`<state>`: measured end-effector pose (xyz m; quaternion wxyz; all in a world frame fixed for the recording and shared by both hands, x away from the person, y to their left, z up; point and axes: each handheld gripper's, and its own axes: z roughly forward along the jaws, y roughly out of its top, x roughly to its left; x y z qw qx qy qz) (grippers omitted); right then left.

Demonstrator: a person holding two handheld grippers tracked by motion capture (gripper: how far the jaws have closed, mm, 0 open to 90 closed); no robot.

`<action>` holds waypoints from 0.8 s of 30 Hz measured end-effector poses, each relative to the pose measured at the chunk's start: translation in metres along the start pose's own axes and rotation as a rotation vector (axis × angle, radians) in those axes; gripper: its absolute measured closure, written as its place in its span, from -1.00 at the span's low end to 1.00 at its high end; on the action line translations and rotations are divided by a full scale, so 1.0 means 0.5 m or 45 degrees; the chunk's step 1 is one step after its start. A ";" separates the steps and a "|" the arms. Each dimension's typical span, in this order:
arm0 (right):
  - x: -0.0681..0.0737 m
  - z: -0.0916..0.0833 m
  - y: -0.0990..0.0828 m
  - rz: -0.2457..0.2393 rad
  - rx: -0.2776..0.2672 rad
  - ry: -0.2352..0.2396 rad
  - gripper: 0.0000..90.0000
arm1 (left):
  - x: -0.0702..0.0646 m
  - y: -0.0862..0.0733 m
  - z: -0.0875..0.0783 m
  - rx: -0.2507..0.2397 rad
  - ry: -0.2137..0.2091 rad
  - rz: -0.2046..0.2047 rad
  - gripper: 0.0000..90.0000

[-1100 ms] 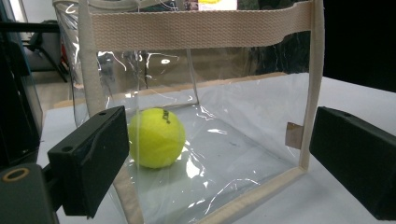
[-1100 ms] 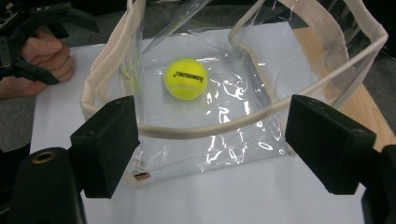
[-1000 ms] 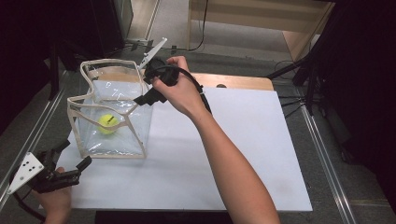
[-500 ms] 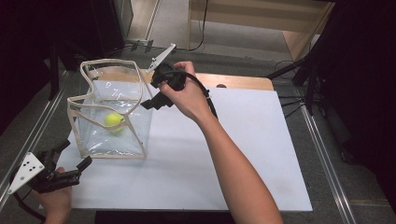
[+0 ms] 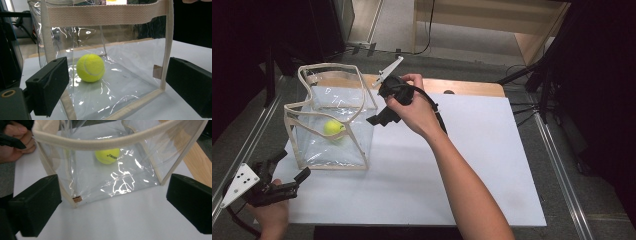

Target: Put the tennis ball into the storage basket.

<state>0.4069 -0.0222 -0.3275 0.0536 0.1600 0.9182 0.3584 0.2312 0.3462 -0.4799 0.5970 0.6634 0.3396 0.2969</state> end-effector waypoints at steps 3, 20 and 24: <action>0.002 0.004 -0.010 0.006 0.007 -0.037 -1.00 | 0.000 0.000 0.000 -0.001 -0.001 0.001 -0.88; 0.011 0.007 -0.098 0.108 -0.013 -0.080 -1.00 | 0.000 0.000 0.000 0.002 0.002 0.003 -0.88; 0.016 0.013 -0.121 0.120 -0.015 -0.086 -1.00 | 0.000 0.000 0.000 0.004 0.001 0.005 -0.88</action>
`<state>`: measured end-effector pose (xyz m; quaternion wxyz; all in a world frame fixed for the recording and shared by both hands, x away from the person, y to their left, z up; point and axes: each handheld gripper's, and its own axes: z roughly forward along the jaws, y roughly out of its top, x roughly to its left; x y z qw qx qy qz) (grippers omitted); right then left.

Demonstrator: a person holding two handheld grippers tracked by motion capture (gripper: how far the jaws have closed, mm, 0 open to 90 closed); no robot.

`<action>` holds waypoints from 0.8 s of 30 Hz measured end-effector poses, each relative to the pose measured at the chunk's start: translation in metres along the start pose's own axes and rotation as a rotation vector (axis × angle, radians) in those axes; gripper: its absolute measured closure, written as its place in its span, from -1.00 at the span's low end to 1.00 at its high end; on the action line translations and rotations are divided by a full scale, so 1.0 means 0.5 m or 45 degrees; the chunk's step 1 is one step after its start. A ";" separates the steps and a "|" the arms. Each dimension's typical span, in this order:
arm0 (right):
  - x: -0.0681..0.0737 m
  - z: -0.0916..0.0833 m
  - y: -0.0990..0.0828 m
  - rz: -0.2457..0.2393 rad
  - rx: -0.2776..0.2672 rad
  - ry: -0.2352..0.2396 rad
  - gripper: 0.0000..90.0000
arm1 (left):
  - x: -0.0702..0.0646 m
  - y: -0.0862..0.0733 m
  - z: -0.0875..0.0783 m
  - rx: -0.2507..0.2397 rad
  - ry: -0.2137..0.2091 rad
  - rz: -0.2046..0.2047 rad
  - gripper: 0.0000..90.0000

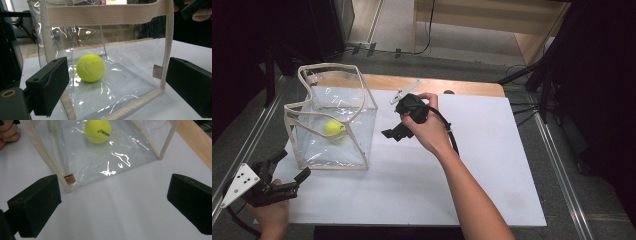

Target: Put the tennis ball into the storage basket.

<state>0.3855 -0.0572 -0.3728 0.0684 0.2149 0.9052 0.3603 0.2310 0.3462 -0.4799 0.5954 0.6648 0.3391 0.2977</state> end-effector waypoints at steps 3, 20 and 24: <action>0.001 0.005 -0.019 0.012 0.003 -0.004 -1.00 | 0.000 0.000 0.000 0.005 0.001 0.003 -0.88; 0.016 0.002 -0.123 0.104 -0.096 -0.031 -1.00 | -0.001 0.000 0.000 0.007 0.002 0.008 -0.88; 0.022 0.003 -0.149 0.135 -0.115 -0.040 -1.00 | -0.001 0.000 0.000 0.007 0.002 0.009 -0.88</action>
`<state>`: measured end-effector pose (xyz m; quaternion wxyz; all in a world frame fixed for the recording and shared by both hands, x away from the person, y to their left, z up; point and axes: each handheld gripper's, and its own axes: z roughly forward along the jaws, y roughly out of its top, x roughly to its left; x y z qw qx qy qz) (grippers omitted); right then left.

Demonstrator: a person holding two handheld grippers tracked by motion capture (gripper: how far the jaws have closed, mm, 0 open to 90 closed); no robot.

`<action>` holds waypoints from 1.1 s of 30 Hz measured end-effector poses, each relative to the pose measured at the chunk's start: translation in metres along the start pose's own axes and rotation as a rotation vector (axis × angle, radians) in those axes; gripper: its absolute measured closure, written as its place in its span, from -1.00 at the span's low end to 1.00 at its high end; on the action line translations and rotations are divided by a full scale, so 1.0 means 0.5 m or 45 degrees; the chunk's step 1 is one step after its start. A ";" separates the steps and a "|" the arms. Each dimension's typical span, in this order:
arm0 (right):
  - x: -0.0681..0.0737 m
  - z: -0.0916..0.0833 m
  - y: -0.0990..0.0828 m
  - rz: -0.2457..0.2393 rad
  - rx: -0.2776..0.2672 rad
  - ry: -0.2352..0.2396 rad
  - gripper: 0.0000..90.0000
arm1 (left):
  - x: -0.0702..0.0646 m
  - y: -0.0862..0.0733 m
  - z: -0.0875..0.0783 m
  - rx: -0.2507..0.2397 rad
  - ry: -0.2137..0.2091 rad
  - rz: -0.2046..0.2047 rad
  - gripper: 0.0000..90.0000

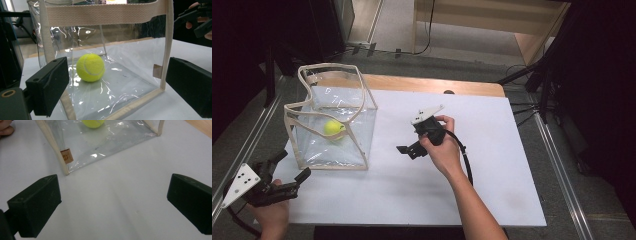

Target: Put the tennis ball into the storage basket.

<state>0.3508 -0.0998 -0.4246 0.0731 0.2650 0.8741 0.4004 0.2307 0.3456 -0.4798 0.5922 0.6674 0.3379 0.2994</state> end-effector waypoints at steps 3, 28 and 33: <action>0.002 0.001 -0.019 0.009 -0.024 -0.002 -1.00 | 0.000 0.000 0.000 0.001 0.001 0.001 -0.88; 0.000 -0.048 -0.161 0.105 -0.130 -0.066 -1.00 | -0.002 0.000 0.001 0.006 0.005 0.003 -0.88; -0.001 -0.062 -0.182 0.122 -0.141 -0.089 -1.00 | -0.002 0.000 0.001 0.008 0.009 0.006 -0.88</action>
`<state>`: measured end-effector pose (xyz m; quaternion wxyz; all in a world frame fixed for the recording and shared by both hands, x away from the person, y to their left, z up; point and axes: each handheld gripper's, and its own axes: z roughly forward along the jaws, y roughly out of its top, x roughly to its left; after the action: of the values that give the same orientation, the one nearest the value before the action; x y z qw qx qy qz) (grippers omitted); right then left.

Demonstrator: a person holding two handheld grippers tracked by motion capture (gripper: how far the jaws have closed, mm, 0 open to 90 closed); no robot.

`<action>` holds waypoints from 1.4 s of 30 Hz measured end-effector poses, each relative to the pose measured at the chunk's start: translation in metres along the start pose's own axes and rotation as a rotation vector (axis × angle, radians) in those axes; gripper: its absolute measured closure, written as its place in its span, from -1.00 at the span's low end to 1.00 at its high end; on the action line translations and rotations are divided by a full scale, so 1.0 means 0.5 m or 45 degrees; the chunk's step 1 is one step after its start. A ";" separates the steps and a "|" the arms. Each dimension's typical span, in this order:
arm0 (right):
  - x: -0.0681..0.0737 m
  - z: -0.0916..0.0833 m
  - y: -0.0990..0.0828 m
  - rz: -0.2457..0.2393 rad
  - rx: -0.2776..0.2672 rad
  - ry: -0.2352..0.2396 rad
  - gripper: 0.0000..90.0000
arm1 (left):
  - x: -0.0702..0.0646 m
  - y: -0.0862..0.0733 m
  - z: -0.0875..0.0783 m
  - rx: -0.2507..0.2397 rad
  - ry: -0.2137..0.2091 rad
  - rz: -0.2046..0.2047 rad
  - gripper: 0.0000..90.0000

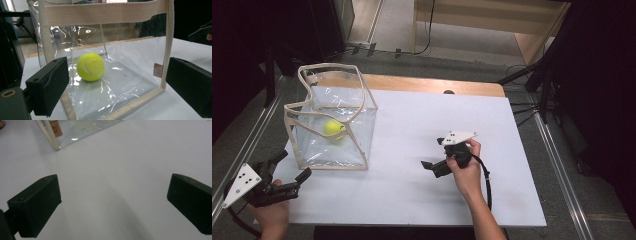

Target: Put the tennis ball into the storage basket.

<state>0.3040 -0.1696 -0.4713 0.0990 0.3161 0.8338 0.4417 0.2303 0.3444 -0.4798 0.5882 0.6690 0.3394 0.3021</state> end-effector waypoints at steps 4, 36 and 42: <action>-0.004 -0.012 -0.019 0.012 -0.006 -0.018 -1.00 | -0.001 0.000 0.001 -0.002 -0.001 0.002 -0.88; -0.045 -0.122 -0.156 0.179 -0.097 -0.154 -1.00 | -0.001 0.000 0.000 0.002 0.000 0.002 -0.88; -0.054 -0.142 -0.177 0.211 -0.120 -0.192 -1.00 | -0.001 0.000 0.000 0.001 0.000 0.000 -0.88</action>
<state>0.2544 -0.2702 -0.5031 0.1394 0.4113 0.7732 0.4621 0.2300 0.3441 -0.4800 0.5879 0.6692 0.3395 0.3022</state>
